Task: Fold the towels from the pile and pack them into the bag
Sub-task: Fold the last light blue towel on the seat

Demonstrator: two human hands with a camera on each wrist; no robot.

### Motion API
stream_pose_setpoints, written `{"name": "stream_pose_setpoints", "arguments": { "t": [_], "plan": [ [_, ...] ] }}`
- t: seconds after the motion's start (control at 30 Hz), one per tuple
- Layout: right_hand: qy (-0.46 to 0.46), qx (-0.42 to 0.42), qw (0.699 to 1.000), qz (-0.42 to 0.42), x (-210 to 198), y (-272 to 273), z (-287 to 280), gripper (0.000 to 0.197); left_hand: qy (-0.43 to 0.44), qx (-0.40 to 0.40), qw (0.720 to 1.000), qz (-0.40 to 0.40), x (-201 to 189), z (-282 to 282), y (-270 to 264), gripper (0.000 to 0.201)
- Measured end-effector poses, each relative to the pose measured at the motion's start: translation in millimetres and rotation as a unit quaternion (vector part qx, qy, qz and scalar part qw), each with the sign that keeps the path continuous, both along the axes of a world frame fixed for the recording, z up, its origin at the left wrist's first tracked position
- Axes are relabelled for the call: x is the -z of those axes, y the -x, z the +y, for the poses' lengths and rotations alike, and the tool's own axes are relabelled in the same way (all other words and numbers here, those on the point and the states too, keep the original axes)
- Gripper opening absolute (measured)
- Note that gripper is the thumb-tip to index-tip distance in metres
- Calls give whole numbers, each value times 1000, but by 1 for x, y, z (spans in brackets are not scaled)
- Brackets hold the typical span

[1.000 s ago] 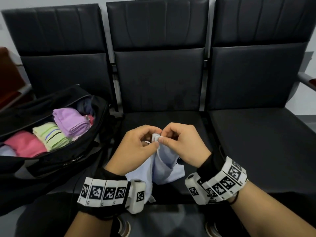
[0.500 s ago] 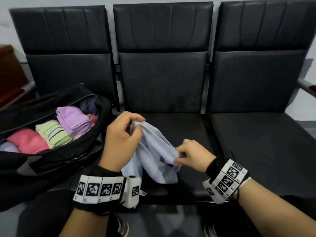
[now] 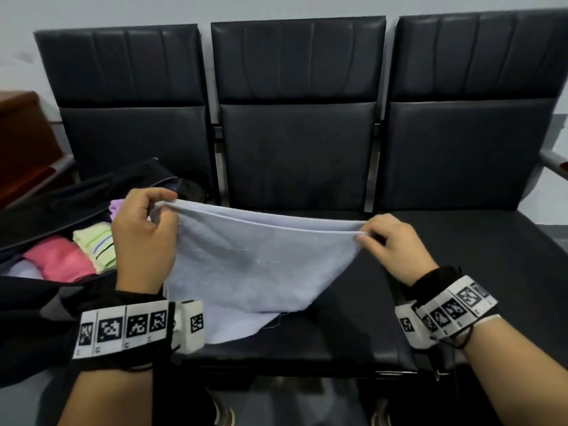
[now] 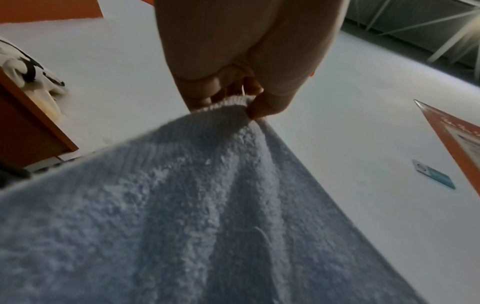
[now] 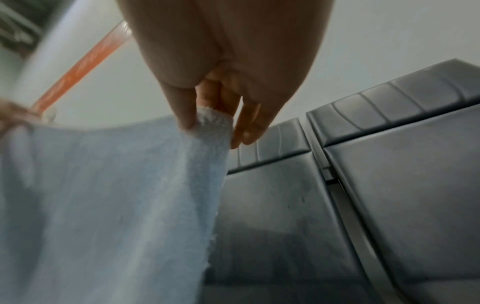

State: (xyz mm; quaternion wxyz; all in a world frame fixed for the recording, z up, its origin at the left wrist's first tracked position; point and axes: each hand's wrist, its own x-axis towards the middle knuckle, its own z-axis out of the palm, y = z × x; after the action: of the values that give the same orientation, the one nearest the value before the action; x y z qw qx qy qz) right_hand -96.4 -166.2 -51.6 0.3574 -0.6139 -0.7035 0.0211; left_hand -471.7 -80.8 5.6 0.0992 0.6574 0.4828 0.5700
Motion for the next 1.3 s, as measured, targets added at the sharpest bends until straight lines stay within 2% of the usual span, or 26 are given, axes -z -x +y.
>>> {"name": "stream_pose_setpoints", "arguments": {
  "t": [0.13, 0.23, 0.33, 0.47, 0.63, 0.73, 0.93, 1.0, 1.13, 1.23, 1.3],
  "plan": [
    [-61, 21, 993, 98, -28, 2, 4, 6, 4, -22, 1000, 13, -3, 8, 3, 27],
    [-103, 38, 985, 130, -39, 3, 4, 6, 18, -28, 999, 19, -4, 11, 4, 28],
    [-88, 58, 986, 129, -46, 1, 2, 3, 28, -27, 999, 16, -6, 10, 4, 28],
    [-58, 33, 986, 152, -51, -1, -8, 15, 25, -29, 999, 14, -7, 5, 2, 28],
    [-91, 31, 968, 231, -65, -8, -25, 27, 20, -12, 1000, -12, -9, -8, -2, 31],
    [-107, 46, 969, 220, -72, -12, -22, 29, 26, -2, 999, -20, -14, -4, -4, 31],
    [-69, 101, 956, 267, -60, -17, 25, 22, 126, 9, 991, -34, -4, 36, -29, 26],
    [-72, 107, 954, 272, -61, -20, 37, 18, 119, 11, 992, -38, -7, 49, -33, 25],
    [-146, 78, 939, 302, -82, -28, 44, 26, 57, 16, 997, -50, -23, 63, -29, 22],
    [-187, 45, 927, 322, -91, -28, 30, 22, 27, 45, 996, -70, -25, 59, -24, 22],
    [-186, 36, 930, 315, -82, -27, 17, 22, 19, 63, 995, -80, -15, 53, -21, 23]
  ]
}}
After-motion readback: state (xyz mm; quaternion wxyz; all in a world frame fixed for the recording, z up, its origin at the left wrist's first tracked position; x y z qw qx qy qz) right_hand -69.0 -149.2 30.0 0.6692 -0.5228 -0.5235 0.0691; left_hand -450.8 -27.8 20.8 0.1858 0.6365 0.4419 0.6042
